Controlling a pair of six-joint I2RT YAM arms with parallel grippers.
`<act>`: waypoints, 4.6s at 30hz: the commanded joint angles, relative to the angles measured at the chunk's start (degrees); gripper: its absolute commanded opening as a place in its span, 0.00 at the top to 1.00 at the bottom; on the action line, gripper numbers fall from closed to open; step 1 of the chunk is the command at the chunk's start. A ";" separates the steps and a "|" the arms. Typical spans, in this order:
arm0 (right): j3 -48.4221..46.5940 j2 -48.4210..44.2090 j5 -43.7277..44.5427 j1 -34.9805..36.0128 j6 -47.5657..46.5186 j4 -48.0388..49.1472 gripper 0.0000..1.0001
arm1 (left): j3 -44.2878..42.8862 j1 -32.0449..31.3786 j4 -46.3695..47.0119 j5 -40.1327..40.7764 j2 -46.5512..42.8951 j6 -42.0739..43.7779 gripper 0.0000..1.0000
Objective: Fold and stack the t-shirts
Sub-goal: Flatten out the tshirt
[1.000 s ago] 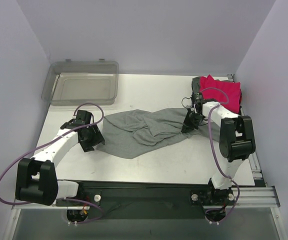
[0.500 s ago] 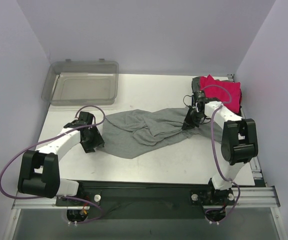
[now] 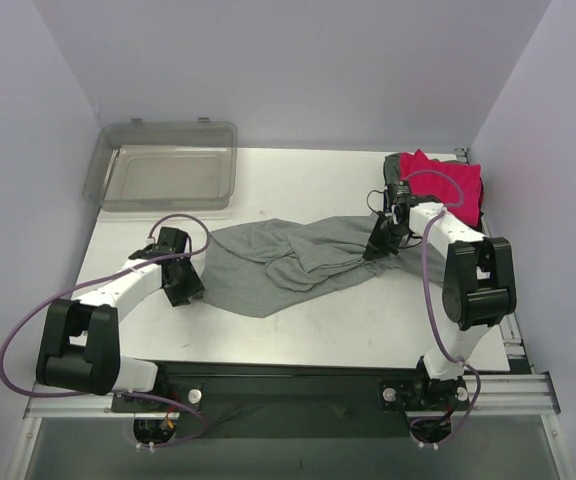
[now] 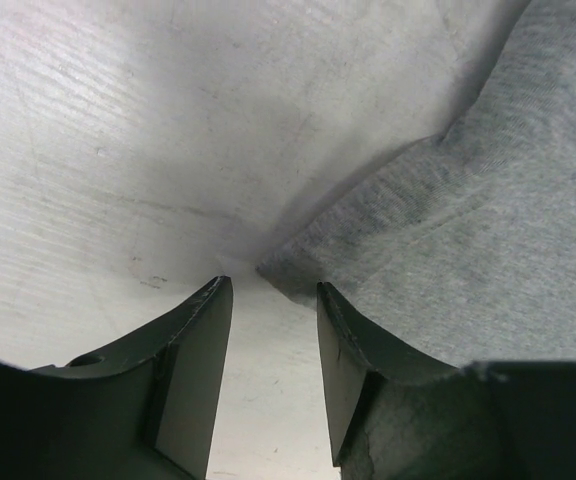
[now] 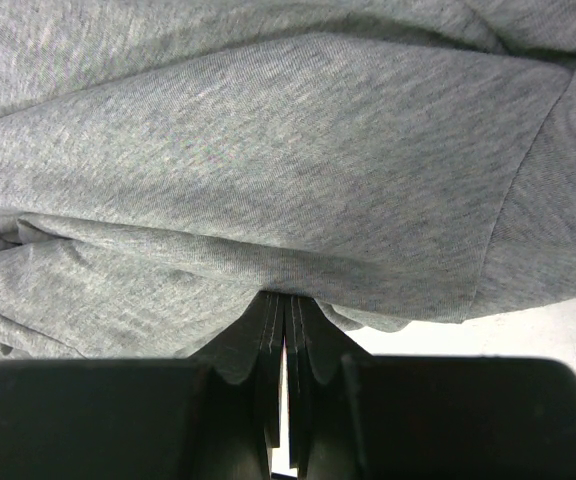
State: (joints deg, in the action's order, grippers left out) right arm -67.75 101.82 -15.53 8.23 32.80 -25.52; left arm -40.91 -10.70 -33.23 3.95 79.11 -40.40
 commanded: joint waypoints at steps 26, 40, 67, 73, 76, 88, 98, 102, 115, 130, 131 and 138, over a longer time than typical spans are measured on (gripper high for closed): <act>-18.90 -16.39 -0.03 -9.53 1.13 -14.90 1.00 | -21.89 0.42 -3.32 17.05 -3.18 6.29 1.00; -59.66 -19.38 11.91 -18.07 -4.75 -18.52 1.00 | -48.82 0.33 8.24 30.07 -9.84 15.26 1.00; -70.24 -13.41 11.24 -24.05 -4.95 -2.43 1.00 | -70.44 0.24 20.40 11.70 -0.99 17.99 1.00; -72.35 -10.50 10.17 -25.28 -3.97 -2.26 1.00 | -79.50 0.77 16.10 8.28 7.54 16.06 1.00; -73.41 -11.03 9.55 -25.63 -3.62 -1.56 1.00 | -80.82 0.77 16.71 6.87 7.29 16.06 1.00; -73.32 -19.81 9.90 -28.71 -1.15 6.96 1.00 | -64.24 0.77 29.10 -0.17 -10.09 13.69 1.00; -73.67 -27.72 12.98 -29.50 -2.91 15.14 1.00 | -59.81 0.86 32.27 10.37 -25.67 16.23 1.00; -73.85 -29.40 13.77 -29.41 -2.92 18.57 1.00 | -59.03 0.85 35.16 13.63 -28.92 17.72 1.00; -70.94 -22.20 9.65 -29.32 3.66 20.16 1.00 | -50.87 0.86 38.42 15.56 -22.09 16.15 1.00; -70.96 -1.10 -0.20 -28.36 9.22 0.91 1.00 | -60.24 5.25 20.42 -0.67 18.43 13.77 0.52; -70.16 -1.27 -0.12 -28.27 8.95 0.13 0.96 | -61.30 5.25 19.71 -1.74 19.67 13.25 0.36; -60.50 -4.17 0.06 -27.22 6.67 -2.34 0.00 | -59.83 4.02 18.91 -3.07 17.85 12.89 0.03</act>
State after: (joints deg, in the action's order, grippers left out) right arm -130.45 102.39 -14.63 -19.75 41.25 -28.69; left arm -98.87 -6.22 -15.66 2.72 103.18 -27.46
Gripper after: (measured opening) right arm 0.996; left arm 0.971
